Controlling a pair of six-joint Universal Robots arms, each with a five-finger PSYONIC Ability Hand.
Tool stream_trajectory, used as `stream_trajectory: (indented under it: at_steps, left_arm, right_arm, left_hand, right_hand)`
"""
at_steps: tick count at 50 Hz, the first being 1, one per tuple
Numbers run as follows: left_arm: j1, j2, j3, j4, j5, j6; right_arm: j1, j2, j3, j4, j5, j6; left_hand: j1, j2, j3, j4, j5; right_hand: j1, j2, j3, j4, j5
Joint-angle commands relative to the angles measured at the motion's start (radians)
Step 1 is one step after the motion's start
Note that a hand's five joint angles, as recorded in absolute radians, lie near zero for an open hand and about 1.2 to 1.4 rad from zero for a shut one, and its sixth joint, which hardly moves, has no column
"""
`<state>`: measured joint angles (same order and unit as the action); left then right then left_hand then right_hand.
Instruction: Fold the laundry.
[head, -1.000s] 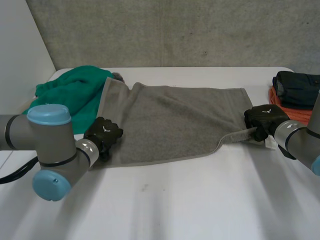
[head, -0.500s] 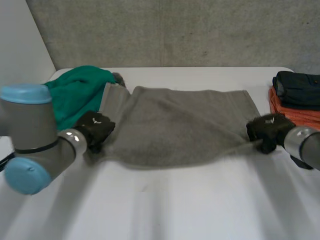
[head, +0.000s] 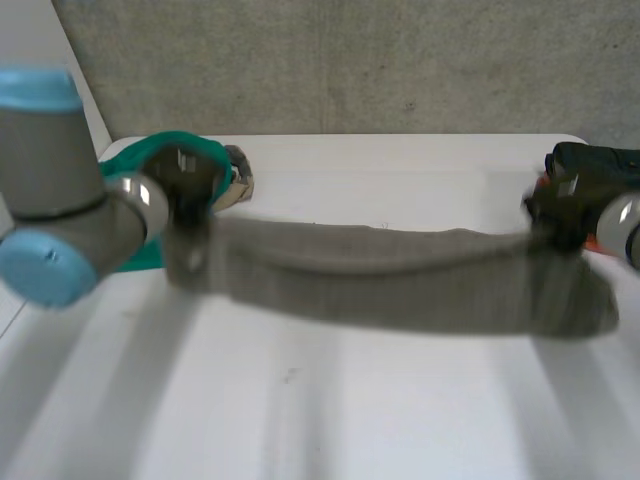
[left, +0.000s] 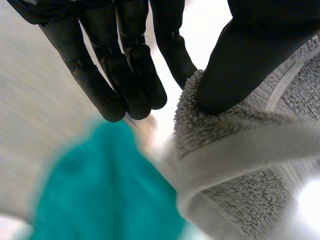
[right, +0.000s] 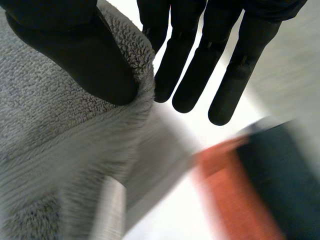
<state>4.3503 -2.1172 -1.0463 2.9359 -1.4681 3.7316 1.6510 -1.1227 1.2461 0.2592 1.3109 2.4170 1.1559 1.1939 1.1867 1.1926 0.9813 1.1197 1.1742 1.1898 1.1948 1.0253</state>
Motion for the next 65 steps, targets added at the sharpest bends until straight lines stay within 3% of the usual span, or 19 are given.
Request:
stream_trajectory:
  at_steps: [1,3,6,14,21,25,33,40,45,49,56,65]
  left_arm:
    - [-0.023,-0.01,0.365,0.254,-0.027,-0.224]
    - [-0.024,-0.009,0.405,0.304,-0.05,-0.263]
    - [-0.026,-0.012,0.453,0.361,-0.118,-0.315]
    - [0.0,-0.027,0.424,0.319,-0.135,-0.302]
    - [0.017,-0.032,0.221,0.308,-0.1,-0.291]
    - [0.015,-0.067,0.038,0.313,-0.074,-0.222]
    - [0.051,-0.156,-0.132,0.312,-0.067,-0.084]
    - [0.074,-0.142,-0.179,0.308,-0.034,-0.082]
    - [0.084,-0.118,-0.198,0.308,-0.02,-0.084]
    - [0.092,-0.104,-0.204,0.307,-0.018,-0.085]
    - [0.095,-0.078,-0.239,0.307,-0.017,-0.087]
    - [0.095,0.0,-0.348,0.227,-0.02,-0.055]
  right_arm:
    - [0.009,-0.061,-0.162,-0.452,0.079,0.284]
    - [0.009,-0.101,-0.166,-0.604,0.099,0.37]
    - [0.009,-0.115,-0.168,-0.672,0.097,0.427]
    - [0.007,-0.065,-0.198,-0.525,0.034,0.419]
    - [0.012,0.006,-0.142,-0.377,-0.015,0.384]
    - [0.015,0.055,-0.038,-0.31,-0.045,0.352]
    - [-0.014,0.21,0.107,-0.288,-0.099,0.203]
    - [-0.031,0.25,0.078,-0.236,-0.096,0.099]
    - [-0.04,0.256,0.055,-0.198,-0.101,0.062]
    - [-0.046,0.262,0.041,-0.195,-0.101,0.044]
    - [-0.056,0.253,0.044,-0.198,-0.099,0.004]
    - [-0.105,0.153,0.151,-0.141,-0.098,-0.111]
  left_hand:
    - [0.24,0.202,0.21,0.204,0.24]
    - [0.24,0.202,0.21,0.204,0.24]
    - [0.24,0.202,0.21,0.204,0.24]
    - [0.24,0.202,0.21,0.204,0.24]
    - [0.24,0.202,0.21,0.204,0.24]
    - [0.24,0.202,0.21,0.204,0.24]
    - [0.24,0.202,0.21,0.204,0.24]
    - [0.24,0.202,0.21,0.204,0.24]
    - [0.24,0.202,0.21,0.204,0.24]
    - [0.24,0.202,0.21,0.204,0.24]
    - [0.24,0.202,0.21,0.204,0.24]
    - [0.24,0.202,0.21,0.204,0.24]
  right_hand:
    - [0.277,0.222,0.207,0.201,0.196]
    - [0.277,0.222,0.207,0.201,0.196]
    - [0.277,0.222,0.207,0.201,0.196]
    - [0.277,0.222,0.207,0.201,0.196]
    - [0.277,0.222,0.207,0.201,0.196]
    - [0.277,0.222,0.207,0.201,0.196]
    - [0.277,0.222,0.207,0.201,0.196]
    - [-0.096,-0.15,-0.166,-0.171,-0.176]
    - [-0.147,-0.201,-0.217,-0.222,-0.227]
    - [-0.132,-0.186,-0.202,-0.207,-0.212]
    - [0.276,0.222,0.206,0.201,0.196]
    - [0.277,0.222,0.207,0.201,0.196]
